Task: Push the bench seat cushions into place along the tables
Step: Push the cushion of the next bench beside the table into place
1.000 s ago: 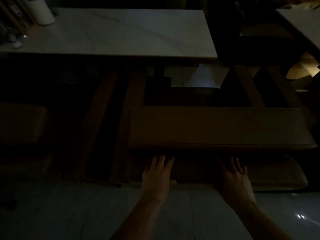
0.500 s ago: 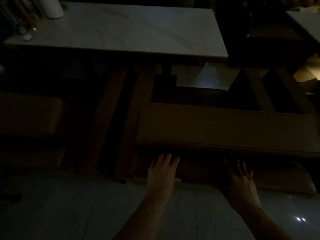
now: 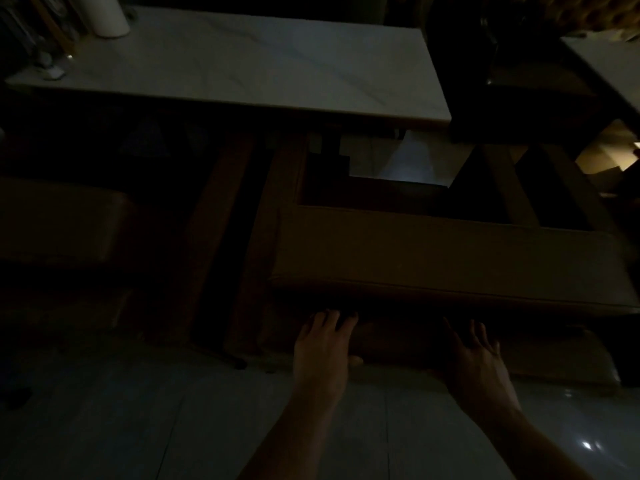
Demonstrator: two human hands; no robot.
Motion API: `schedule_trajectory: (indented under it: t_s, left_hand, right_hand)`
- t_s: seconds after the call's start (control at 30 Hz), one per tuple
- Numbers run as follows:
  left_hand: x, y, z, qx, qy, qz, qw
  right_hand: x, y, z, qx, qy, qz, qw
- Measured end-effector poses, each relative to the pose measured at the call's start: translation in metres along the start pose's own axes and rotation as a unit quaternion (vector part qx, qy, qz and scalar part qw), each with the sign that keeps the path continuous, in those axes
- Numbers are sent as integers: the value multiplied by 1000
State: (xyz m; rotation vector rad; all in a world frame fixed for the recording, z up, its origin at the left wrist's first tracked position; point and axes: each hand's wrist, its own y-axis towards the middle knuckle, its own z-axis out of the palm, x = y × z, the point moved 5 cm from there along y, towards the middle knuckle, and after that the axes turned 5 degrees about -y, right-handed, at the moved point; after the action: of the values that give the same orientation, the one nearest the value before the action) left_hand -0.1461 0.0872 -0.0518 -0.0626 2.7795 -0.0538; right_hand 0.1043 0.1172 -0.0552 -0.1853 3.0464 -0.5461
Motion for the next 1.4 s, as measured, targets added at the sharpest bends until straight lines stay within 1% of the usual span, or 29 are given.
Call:
schedule_trajectory:
  t_s: [0.13, 0.37, 0.6, 0.8, 0.9, 1.03, 1.1, 1.4]
  left_hand:
    - [-2, -6, 2, 1, -6, -2, 1000]
    - [-1, 1, 0, 18, -19, 14, 1000]
    - [1, 5, 4, 43, -37, 3, 998]
    - [1, 4, 1, 36, -8, -1, 999]
    - [-6, -1, -1, 41, -11, -13, 999]
    - [-10, -11, -4, 24, -14, 6, 1000]
    - [-7, -13, -5, 27, -23, 6, 999]
    - [-8, -11, -2, 40, -33, 8, 999]
  right_hand:
    - [-1, -5, 1, 13, -11, 7, 1000]
    - [-1, 2, 6, 7, -14, 13, 1000]
    - [3, 8, 2, 46, -13, 18, 999]
    - [2, 4, 1, 16, -16, 7, 1000]
    - [2, 2, -1, 2, -9, 1, 1000]
    - [-1, -4, 1, -8, 9, -4, 1000]
    - [-3, -7, 2, -14, 19, -5, 1000]
    - [-1, -7, 6, -35, 4, 0, 999]
